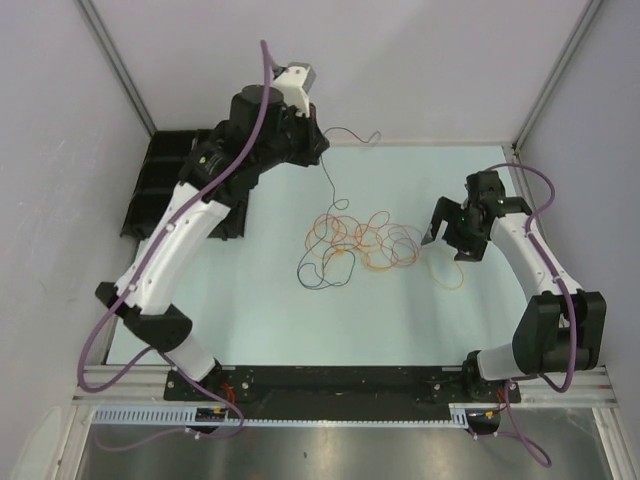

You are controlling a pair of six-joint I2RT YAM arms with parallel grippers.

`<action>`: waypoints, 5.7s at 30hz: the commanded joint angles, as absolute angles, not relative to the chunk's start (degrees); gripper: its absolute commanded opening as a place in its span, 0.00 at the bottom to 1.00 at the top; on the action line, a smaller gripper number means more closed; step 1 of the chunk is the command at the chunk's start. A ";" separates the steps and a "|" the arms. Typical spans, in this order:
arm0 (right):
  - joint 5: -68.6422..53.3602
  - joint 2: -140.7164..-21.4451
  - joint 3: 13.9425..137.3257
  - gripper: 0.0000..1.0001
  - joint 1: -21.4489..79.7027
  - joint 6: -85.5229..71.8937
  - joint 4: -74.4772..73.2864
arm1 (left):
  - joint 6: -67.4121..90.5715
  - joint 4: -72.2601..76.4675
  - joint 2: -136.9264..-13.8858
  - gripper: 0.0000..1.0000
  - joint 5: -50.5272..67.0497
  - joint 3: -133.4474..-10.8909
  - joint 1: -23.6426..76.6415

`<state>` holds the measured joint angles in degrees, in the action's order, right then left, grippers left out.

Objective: Untangle the cables

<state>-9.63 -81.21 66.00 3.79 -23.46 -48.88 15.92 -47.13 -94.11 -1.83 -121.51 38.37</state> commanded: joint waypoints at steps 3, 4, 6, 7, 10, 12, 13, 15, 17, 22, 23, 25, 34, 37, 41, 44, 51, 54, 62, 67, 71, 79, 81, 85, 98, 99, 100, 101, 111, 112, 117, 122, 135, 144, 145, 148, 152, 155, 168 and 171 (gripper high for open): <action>-10.90 -80.42 68.64 0.98 4.74 -23.55 -48.16 | 18.45 -43.33 -87.54 0.00 -6.94 -115.05 38.67; -11.42 -80.25 68.82 0.98 4.83 -23.55 -47.99 | 18.89 -43.50 -87.19 0.00 -6.60 -116.09 38.41; -14.48 -79.63 69.26 0.98 5.79 -22.86 -47.81 | 19.16 -42.90 -86.40 0.00 -6.07 -121.44 38.41; -16.24 -79.37 69.69 0.98 6.24 -22.42 -46.51 | 19.07 -42.19 -86.14 0.00 -5.80 -123.29 38.32; -23.89 -78.75 71.44 0.98 9.92 -20.40 -43.17 | 16.62 -35.01 -84.82 0.00 -5.45 -125.77 38.23; -27.15 -79.10 73.55 0.98 11.51 -19.42 -42.45 | 16.17 -33.23 -84.29 0.00 -5.71 -123.85 38.15; -28.20 -79.28 74.52 0.98 11.60 -19.77 -42.19 | 16.61 -32.96 -84.46 0.00 -5.10 -123.32 38.06; -31.81 -79.45 76.46 0.98 10.81 -23.70 -40.88 | 17.57 -33.31 -84.64 0.00 -3.79 -122.52 37.97; -35.66 -79.63 76.73 0.98 8.27 -30.03 -36.93 | 19.42 -32.70 -83.76 0.01 -1.94 -119.38 37.97; -42.44 -85.76 77.69 0.95 3.87 -46.48 -37.43 | 21.88 -26.48 -76.84 0.00 -3.25 -104.01 37.97; -44.28 -86.91 77.87 0.94 3.00 -48.32 -39.18 | 22.32 -25.24 -75.51 0.01 -3.43 -97.36 37.97; -45.70 -88.59 77.96 0.94 2.81 -52.79 -42.44 | 23.55 -22.78 -73.31 0.00 -3.52 -91.44 37.97; -43.86 -93.94 77.87 0.95 12.12 -65.04 -38.93 | 27.15 -20.21 -65.04 0.00 -3.87 -71.82 37.79; -42.02 -96.59 77.87 0.94 14.67 -64.86 -39.29 | 27.42 -20.57 -64.60 0.00 -3.43 -70.58 37.79; -38.24 -98.43 77.87 0.92 14.68 -62.85 -40.16 | 27.60 -21.01 -64.25 0.00 -3.61 -69.26 37.71; -37.09 -100.28 77.87 0.88 14.33 -60.39 -41.31 | 27.95 -20.74 -63.90 0.00 -3.60 -68.38 37.71; -37.27 -103.53 77.87 0.84 16.87 -59.94 -40.25 | 27.95 -21.01 -63.90 0.00 -3.78 -67.94 37.71; -37.53 -104.85 77.70 0.80 18.54 -59.50 -40.34 | 28.12 -20.92 -63.81 0.00 -3.87 -67.41 37.70; -39.37 -109.24 77.08 0.70 20.92 -59.24 -38.50 | 28.30 -21.00 -63.37 0.00 -4.57 -67.15 37.70; -40.52 -110.83 77.08 0.51 21.53 -59.68 -37.01 | 28.39 -21.44 -62.49 0.00 -5.53 -66.62 37.62; -40.60 -110.57 77.17 0.10 21.36 -59.94 -36.21 | 28.83 -21.53 -61.44 0.00 -6.06 -65.92 37.71; -40.86 -105.48 81.99 0.00 19.16 -59.68 -31.33 | 28.13 -23.73 -61.17 0.00 -7.03 -68.46 37.53; -44.53 -103.63 85.06 0.00 17.85 -60.29 -25.87 | 27.07 -25.74 -62.13 0.13 -7.56 -72.22 37.62; -49.21 -108.09 113.40 0.00 16.70 -54.96 -28.61 | 24.88 -31.71 -66.00 0.96 -8.70 -80.23 37.53; -53.62 -109.69 133.59 0.00 16.35 -55.57 -20.64 | 15.21 -38.33 -74.53 1.00 -8.01 -103.10 37.71; -52.83 -109.43 134.64 0.00 16.35 -50.24 -26.66 | 14.34 -37.62 -74.36 1.00 -7.22 -102.49 37.79; -51.78 -109.42 135.61 0.00 16.35 -47.66 -29.76 | 12.59 -36.23 -74.01 1.00 -6.16 -102.13 38.14; -49.94 -109.42 136.49 0.00 16.35 -45.46 -32.58 | 11.61 -35.43 -73.74 1.00 -5.80 -101.17 38.41; -45.79 -106.00 135.63 0.00 17.40 -33.40 -44.21 | 0.18 -29.81 -76.02 1.00 -9.49 -100.55 46.23; -46.84 -105.65 133.79 0.00 17.40 -33.31 -43.77 | 0.18 -29.36 -76.29 1.00 -9.32 -100.46 46.40; -46.59 -102.84 131.75 0.00 18.10 -31.29 -44.82 | -2.11 -25.67 -76.99 1.00 -6.78 -98.88 47.46; -44.48 -99.86 129.12 0.00 18.81 -30.41 -45.88 | -1.23 -22.78 -79.18 0.99 -3.08 -96.95 47.81; -43.16 -93.34 119.36 0.00 20.65 -32.87 -40.61 | 3.34 -18.46 -84.46 0.73 -3.25 -100.11 47.90; -42.72 -91.49 116.98 0.02 21.27 -33.14 -40.17 | 6.33 -17.67 -85.26 0.00 -8.77 -101.95 48.16; -42.37 -91.41 117.42 0.12 21.18 -33.22 -40.86 | 6.33 -17.84 -85.17 0.00 -9.83 -102.13 48.08; -41.40 -90.97 117.51 0.63 20.92 -32.78 -41.39 | 6.16 -19.94 -85.52 0.00 -17.21 -103.44 47.90; -35.96 -89.04 116.81 0.85 18.47 -32.34 -44.03 | 5.45 -20.39 -85.17 0.00 -23.63 -104.41 47.29; -32.97 -86.05 113.92 0.85 13.90 -33.31 -44.47 | 4.40 -18.20 -85.08 0.00 -29.61 -104.85 46.67; -32.61 -77.17 101.69 0.85 7.03 -33.58 -45.70 | 2.64 -16.79 -95.44 0.00 -30.24 -123.21 34.81; -30.59 -76.73 101.43 0.85 7.03 -31.99 -47.63 | 3.08 -16.87 -97.98 0.00 -30.41 -127.52 31.74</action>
